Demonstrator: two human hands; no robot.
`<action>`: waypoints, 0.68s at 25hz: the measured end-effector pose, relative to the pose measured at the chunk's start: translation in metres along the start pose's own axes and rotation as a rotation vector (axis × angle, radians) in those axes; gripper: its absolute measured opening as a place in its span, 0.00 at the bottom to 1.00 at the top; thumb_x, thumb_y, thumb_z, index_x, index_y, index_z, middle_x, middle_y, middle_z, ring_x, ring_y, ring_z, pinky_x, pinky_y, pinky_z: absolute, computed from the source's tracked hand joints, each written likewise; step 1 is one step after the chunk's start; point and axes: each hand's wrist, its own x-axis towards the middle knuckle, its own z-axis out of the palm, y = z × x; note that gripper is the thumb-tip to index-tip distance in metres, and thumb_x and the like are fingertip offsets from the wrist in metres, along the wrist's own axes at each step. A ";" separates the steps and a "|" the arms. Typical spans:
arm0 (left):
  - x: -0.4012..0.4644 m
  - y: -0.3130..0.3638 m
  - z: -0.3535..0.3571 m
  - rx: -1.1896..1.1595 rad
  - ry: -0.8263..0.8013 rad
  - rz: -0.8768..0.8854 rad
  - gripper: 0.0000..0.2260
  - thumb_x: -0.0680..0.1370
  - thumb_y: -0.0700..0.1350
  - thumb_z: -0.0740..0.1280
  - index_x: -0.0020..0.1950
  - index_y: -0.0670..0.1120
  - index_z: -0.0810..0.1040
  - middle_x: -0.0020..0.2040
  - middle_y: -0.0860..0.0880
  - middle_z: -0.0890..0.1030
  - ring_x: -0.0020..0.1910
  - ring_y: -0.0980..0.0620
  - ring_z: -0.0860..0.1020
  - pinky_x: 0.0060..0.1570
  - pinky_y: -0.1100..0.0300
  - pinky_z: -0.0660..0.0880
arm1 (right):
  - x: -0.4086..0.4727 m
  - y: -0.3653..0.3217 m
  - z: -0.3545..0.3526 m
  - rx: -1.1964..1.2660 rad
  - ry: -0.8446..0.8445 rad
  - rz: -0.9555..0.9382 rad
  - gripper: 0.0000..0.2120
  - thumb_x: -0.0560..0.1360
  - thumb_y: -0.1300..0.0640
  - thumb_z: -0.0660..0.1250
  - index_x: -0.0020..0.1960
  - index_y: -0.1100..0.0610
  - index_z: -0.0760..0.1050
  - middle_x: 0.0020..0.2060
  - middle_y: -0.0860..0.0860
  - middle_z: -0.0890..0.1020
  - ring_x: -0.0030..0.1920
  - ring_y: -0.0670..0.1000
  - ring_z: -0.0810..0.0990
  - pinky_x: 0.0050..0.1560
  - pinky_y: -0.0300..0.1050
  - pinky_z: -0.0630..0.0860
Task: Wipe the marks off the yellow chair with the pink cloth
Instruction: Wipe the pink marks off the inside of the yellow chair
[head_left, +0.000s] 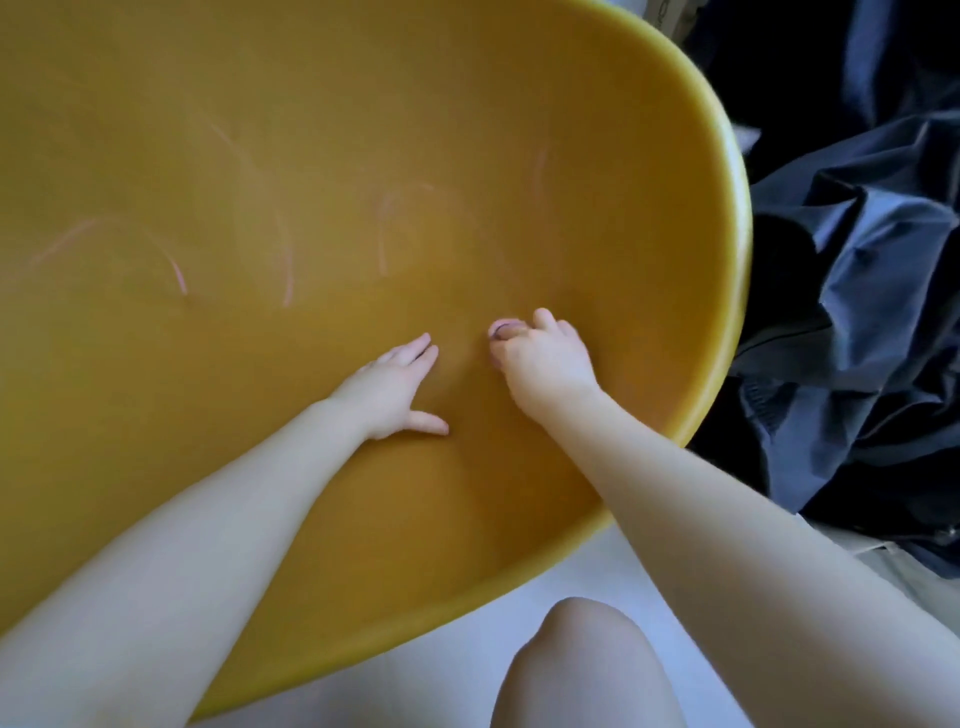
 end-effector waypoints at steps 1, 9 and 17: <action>0.000 -0.003 -0.001 0.000 -0.028 0.007 0.47 0.69 0.60 0.71 0.78 0.48 0.46 0.78 0.53 0.42 0.77 0.51 0.48 0.74 0.54 0.53 | 0.006 0.022 -0.011 -0.070 0.065 0.063 0.21 0.75 0.66 0.47 0.61 0.57 0.72 0.66 0.51 0.70 0.60 0.59 0.65 0.48 0.47 0.62; 0.001 -0.007 -0.002 0.055 -0.070 0.010 0.54 0.65 0.59 0.74 0.77 0.48 0.41 0.77 0.55 0.38 0.77 0.53 0.45 0.75 0.57 0.51 | 0.023 -0.020 0.011 0.139 0.055 0.099 0.18 0.77 0.63 0.51 0.66 0.60 0.66 0.69 0.55 0.64 0.62 0.57 0.64 0.54 0.45 0.63; -0.008 -0.007 0.003 0.037 -0.043 0.000 0.50 0.68 0.61 0.71 0.77 0.46 0.42 0.77 0.52 0.38 0.77 0.54 0.44 0.73 0.62 0.45 | 0.053 0.027 -0.011 0.030 0.114 0.069 0.17 0.78 0.64 0.51 0.64 0.60 0.69 0.66 0.55 0.68 0.62 0.59 0.64 0.54 0.47 0.63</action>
